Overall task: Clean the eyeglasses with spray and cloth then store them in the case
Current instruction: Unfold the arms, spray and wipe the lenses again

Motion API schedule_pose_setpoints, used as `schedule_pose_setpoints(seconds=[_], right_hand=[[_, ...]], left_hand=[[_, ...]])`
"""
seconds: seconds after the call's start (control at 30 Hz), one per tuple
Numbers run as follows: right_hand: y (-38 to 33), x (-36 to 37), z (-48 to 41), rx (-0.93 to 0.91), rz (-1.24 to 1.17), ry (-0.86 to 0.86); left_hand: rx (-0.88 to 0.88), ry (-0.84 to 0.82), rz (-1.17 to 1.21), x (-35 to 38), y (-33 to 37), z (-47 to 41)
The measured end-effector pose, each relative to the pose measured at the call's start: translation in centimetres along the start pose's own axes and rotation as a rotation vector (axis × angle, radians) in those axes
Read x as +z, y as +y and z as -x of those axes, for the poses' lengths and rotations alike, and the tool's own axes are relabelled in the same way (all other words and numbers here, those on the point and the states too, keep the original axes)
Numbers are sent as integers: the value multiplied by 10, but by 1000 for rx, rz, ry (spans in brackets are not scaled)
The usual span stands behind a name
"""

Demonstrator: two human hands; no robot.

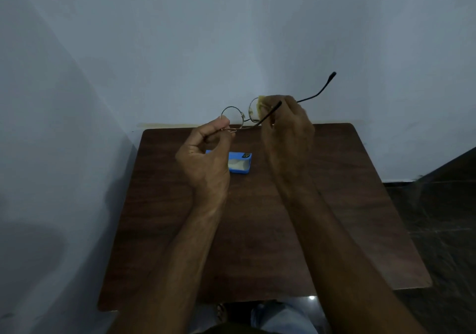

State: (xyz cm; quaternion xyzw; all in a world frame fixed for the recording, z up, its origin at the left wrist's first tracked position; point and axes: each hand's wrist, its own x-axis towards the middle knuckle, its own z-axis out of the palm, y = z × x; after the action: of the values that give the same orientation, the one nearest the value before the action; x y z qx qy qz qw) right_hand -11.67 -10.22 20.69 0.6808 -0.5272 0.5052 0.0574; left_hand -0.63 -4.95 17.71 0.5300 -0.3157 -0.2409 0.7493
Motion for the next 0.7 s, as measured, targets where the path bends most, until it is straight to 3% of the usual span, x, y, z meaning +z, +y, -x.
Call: schedule_pose_setpoints(seconds=[0.1,0.2,0.33,0.47,0.7], right_hand=[[-13,-2,9,-97,-34,-135],[-14,-5,18,-80,-72,-215],[-15,-6,24,3,-140,-159],[-31,-4,42,-29,-234,-202],[-24,-5,36,-66,-207,-119]], left_hand=[[14,-3,-37,-3,-3,-3],[-12,26,-17,-8,-4,-6],[-139,100,123,-6,-3,-1],[-263,135,231,2,-2,2],[-379,151,284,4,1,4]])
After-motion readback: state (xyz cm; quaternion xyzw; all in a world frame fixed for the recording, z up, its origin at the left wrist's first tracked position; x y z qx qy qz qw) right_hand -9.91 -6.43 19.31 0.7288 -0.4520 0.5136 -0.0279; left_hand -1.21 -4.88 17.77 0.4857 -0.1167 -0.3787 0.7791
